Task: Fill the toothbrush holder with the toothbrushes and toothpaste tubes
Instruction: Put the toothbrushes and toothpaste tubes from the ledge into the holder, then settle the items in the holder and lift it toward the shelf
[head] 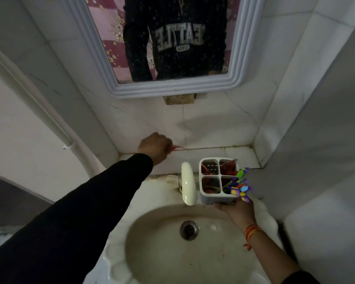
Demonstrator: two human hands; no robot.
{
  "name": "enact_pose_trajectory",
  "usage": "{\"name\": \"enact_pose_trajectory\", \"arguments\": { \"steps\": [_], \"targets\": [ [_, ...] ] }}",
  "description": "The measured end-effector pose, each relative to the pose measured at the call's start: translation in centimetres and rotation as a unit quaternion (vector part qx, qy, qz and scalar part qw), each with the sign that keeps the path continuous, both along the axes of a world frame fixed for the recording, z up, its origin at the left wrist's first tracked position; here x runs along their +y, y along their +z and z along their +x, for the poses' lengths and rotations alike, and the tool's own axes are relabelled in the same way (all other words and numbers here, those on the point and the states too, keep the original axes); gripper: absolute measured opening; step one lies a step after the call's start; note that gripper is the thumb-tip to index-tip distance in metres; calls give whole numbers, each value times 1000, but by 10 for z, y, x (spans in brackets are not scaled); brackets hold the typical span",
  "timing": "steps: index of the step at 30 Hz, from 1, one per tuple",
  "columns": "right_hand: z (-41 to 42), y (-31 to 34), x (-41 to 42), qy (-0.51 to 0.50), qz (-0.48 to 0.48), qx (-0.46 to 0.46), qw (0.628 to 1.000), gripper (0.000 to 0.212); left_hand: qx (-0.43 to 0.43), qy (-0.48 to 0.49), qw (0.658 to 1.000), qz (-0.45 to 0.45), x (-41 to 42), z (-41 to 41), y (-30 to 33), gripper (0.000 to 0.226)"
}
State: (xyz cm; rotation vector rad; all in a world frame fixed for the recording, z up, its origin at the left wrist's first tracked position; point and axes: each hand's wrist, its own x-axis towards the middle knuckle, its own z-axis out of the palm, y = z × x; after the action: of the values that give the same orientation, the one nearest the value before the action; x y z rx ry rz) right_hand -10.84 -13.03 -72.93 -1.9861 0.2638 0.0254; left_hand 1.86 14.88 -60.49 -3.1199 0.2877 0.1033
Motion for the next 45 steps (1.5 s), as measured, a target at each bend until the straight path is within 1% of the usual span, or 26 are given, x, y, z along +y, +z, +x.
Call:
{"name": "enact_pose_trajectory", "arguments": {
  "steps": [1,2,4,5,7,9,11,15,17,20,22,24,28,32,34,36,37,39,40,41,43,45],
  "targets": [
    [0,1,0,-2,-2,6,1000,56,-39,3,998,-43,-8,-7,15,34],
    [0,1,1,-2,-4,11,1000,56,-69,7,993,-97,-17,-13,29,35],
    [0,3,2,-1,-9,19,1000,57,-112,15,971,-212,-34,-24,57,24],
    [-1,4,2,-1,-12,20,1000,58,-122,16,958,-261,-41,-30,72,23],
    [-2,7,2,-1,-15,20,1000,58,-107,5,933,-343,-52,-39,94,21],
    [-4,11,2,1,-14,21,1000,58,-66,-24,925,-373,-63,-46,111,10],
    [-4,15,3,8,-17,23,1000,57,-34,-73,936,-342,-73,-54,118,13],
    [-4,16,4,6,-11,24,1000,56,22,-143,962,-230,-91,-64,111,16],
    [-4,16,4,4,-5,27,1000,57,54,-155,968,-191,-98,-66,100,18],
    [-4,16,5,4,-7,30,1000,56,96,-148,973,-150,-104,-67,83,13],
    [-4,14,4,2,-7,29,1000,56,118,-158,973,-120,-106,-69,75,23],
    [-5,13,4,2,-6,24,1000,57,130,-170,972,-93,-105,-69,73,29],
    [-5,13,3,7,-1,16,1000,58,128,-175,975,-39,-108,-72,79,31],
    [-4,9,2,13,-3,12,1000,58,70,-207,974,64,-124,-76,89,21],
    [-3,7,0,18,-5,7,1000,60,65,-207,969,118,-132,-76,90,11],
    [0,6,-3,36,-14,10,999,66,70,-208,963,159,-139,-78,86,15],
    [2,5,-5,43,-9,15,999,72,74,-209,961,163,-141,-78,83,18],
    [11,3,-12,71,1,23,997,81,85,-194,967,143,-139,-76,78,17],
    [15,5,-16,97,4,28,995,82,96,-184,970,126,-137,-74,79,15],
    [18,10,-20,124,3,35,992,79,116,-173,973,100,-133,-71,80,17],
    [24,17,-27,162,-4,40,986,73,162,-155,974,41,-123,-65,82,31],
    [30,17,-32,177,-11,29,984,79,210,-136,968,-33,-113,-63,89,37]
  ]
}}
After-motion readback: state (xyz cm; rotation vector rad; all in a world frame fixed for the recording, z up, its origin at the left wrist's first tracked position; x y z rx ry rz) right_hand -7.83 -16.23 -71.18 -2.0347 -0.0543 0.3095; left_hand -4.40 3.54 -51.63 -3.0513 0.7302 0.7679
